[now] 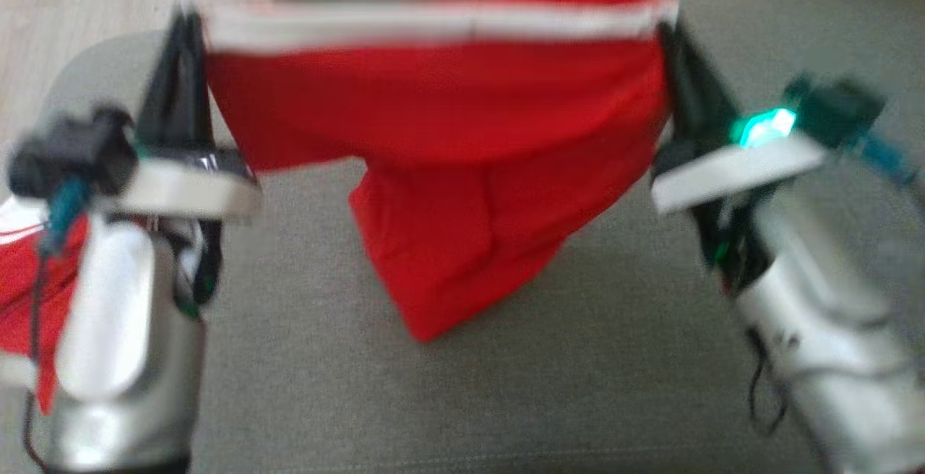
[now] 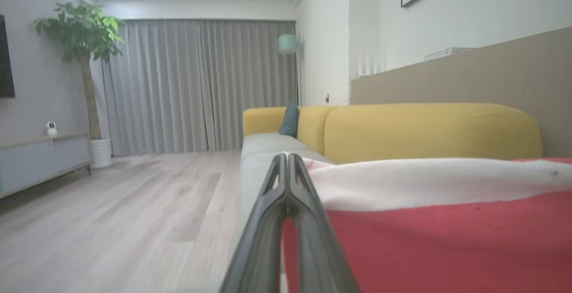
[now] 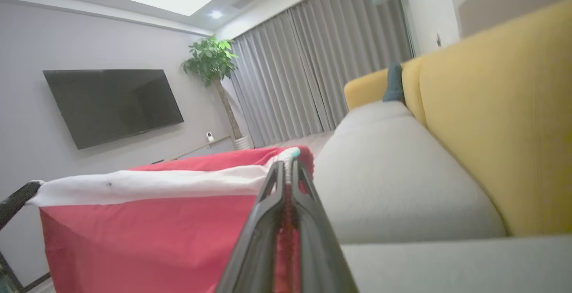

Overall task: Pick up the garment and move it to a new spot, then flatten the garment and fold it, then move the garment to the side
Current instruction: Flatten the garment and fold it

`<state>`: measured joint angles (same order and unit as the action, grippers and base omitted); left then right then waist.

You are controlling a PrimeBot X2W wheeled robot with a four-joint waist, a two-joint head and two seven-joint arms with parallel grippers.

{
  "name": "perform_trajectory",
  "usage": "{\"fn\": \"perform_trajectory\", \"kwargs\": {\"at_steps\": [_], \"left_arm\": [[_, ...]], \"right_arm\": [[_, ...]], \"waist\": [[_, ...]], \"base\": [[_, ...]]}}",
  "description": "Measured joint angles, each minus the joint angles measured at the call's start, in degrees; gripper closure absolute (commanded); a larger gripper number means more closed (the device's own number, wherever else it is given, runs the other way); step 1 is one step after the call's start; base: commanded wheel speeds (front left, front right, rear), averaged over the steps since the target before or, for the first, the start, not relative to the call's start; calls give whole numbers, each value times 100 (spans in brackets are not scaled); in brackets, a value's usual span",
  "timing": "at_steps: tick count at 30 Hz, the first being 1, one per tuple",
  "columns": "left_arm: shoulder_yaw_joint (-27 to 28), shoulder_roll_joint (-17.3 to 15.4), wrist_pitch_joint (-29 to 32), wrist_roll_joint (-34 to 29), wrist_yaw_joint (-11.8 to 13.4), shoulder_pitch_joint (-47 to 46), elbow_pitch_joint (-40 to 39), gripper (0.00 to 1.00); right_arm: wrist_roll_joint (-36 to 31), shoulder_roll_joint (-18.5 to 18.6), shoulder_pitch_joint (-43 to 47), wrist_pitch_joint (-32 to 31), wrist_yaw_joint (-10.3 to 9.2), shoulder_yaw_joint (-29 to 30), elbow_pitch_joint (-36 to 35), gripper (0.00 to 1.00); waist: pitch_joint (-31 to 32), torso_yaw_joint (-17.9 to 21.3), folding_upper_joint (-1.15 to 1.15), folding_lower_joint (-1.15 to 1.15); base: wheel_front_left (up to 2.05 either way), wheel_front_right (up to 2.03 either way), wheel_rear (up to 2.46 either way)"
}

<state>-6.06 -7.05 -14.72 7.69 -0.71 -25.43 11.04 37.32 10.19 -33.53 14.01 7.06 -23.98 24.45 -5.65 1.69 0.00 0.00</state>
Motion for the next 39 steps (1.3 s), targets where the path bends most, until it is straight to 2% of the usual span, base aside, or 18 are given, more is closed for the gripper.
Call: {"fn": "perform_trajectory", "kwargs": {"at_steps": [2,5,10,14,18,22,26,27,32,39], "left_arm": [[-12,-88,0,-82,-83,-536,218,100],[-11,-122,0,-162,-79,-1380,641,100],[-27,-174,1,-427,100,-3017,1506,100],[-19,-163,0,-563,325,-4021,1808,100],[-5,-20,-3,-555,350,-4376,1664,100],[-19,197,-7,-405,343,-3738,1615,100],[-53,392,1,-197,307,-2295,1681,100],[-92,438,1,-145,229,-1903,1706,100],[-40,567,2,267,208,-253,1755,100],[-56,553,3,622,274,1078,1462,100]], "right_arm": [[1,123,-565,-93,1,-48,42,100],[-10,172,-1511,-202,0,-129,338,100],[-363,183,-3066,-111,1,-120,1267,100],[-1005,186,-4084,36,5,271,1909,100],[-1778,219,-4484,69,5,861,1767,100],[-2025,216,-3891,70,5,970,1756,100],[-1900,178,-2598,68,5,597,2140,100],[-1784,167,-2257,67,5,524,2206,100],[-1109,124,-808,63,5,40,2178,100],[-256,74,756,63,5,-417,1513,100]], "waist": [[-87,-6,0,0],[-289,-34,0,0],[-766,-105,0,0],[-1154,-174,0,0],[-1458,-297,0,0],[-1568,-479,0,0],[-1459,-536,0,1],[-1405,-532,0,1],[-1073,-472,0,1],[-505,-370,0,0]], "base": [[0,0,0],[0,0,0],[0,0,0],[0,0,0],[0,0,0],[0,0,0],[0,0,0],[0,0,0],[0,0,0],[0,0,0]]}}
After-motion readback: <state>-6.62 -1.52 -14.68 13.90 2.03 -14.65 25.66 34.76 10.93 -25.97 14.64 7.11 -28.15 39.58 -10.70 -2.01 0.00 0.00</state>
